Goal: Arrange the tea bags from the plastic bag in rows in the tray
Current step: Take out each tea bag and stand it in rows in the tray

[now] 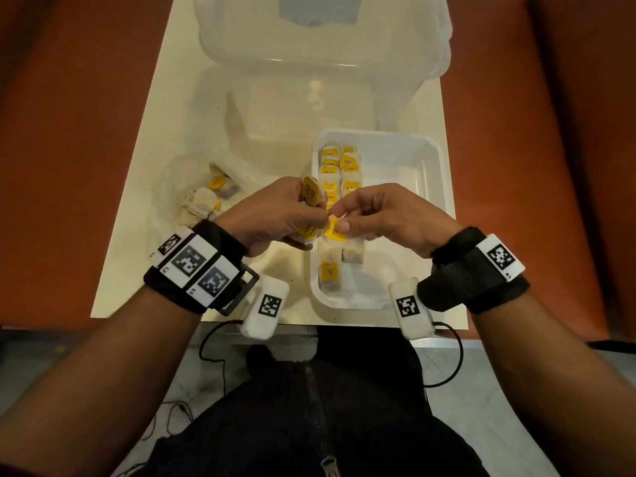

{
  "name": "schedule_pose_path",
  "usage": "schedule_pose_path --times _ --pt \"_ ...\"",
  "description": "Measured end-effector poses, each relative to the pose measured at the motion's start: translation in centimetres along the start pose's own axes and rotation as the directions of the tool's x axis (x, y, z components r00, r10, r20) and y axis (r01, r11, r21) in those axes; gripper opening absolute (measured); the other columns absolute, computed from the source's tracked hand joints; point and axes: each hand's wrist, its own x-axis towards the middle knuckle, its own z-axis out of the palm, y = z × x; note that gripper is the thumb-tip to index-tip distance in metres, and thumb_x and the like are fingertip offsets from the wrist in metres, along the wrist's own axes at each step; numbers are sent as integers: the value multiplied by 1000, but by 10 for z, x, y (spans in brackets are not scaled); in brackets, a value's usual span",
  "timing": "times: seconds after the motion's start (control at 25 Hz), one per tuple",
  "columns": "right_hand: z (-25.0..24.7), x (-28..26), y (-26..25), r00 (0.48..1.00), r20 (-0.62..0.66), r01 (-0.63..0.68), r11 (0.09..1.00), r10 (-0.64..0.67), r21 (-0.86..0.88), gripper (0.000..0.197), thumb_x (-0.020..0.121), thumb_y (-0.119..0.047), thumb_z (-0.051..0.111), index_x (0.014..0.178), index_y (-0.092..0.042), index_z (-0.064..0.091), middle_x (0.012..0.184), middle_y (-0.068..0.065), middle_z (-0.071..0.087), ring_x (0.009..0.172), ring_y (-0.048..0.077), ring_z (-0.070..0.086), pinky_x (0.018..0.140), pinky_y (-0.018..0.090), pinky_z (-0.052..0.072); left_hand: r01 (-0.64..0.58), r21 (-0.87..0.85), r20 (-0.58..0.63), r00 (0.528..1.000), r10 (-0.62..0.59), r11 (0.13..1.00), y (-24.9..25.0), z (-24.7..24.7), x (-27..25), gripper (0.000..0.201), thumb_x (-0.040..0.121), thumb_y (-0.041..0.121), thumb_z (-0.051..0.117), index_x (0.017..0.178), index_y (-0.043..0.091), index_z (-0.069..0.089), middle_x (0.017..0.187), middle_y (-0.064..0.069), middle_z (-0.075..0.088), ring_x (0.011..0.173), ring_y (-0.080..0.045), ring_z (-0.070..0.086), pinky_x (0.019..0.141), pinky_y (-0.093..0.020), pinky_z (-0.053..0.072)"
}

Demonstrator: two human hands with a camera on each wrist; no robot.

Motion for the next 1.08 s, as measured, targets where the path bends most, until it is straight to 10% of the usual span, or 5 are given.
schedule_pose_path --times 0.44,0.76,1.08 --pt "-8 -8 8 997 -38 -78 990 74 -115 17 85 -19 78 97 -8 73 79 3 68 66 5 60 64 23 42 -75 -95 -116 991 64 993 -8 23 4 25 87 6 70 75 20 54 70 3 58 63 -8 59 56 -24 54" --pt "-13 -2 41 971 -89 -238 944 223 -229 11 88 -19 76 91 -15 66 83 4 74 78 13 69 70 27 49 58 -353 -191 973 -133 934 -34 11 -8 23 89 11 70 77 23 55 77 4 60 72 -11 57 53 -21 52" --pt "4 7 44 939 -1 -322 876 345 -359 11 88 -17 75 94 -14 67 75 -6 71 65 2 66 66 23 46 33 -683 -149 971 -184 729 -50 13 -25 21 92 -2 56 85 17 53 87 -7 66 78 -16 70 66 -29 60"
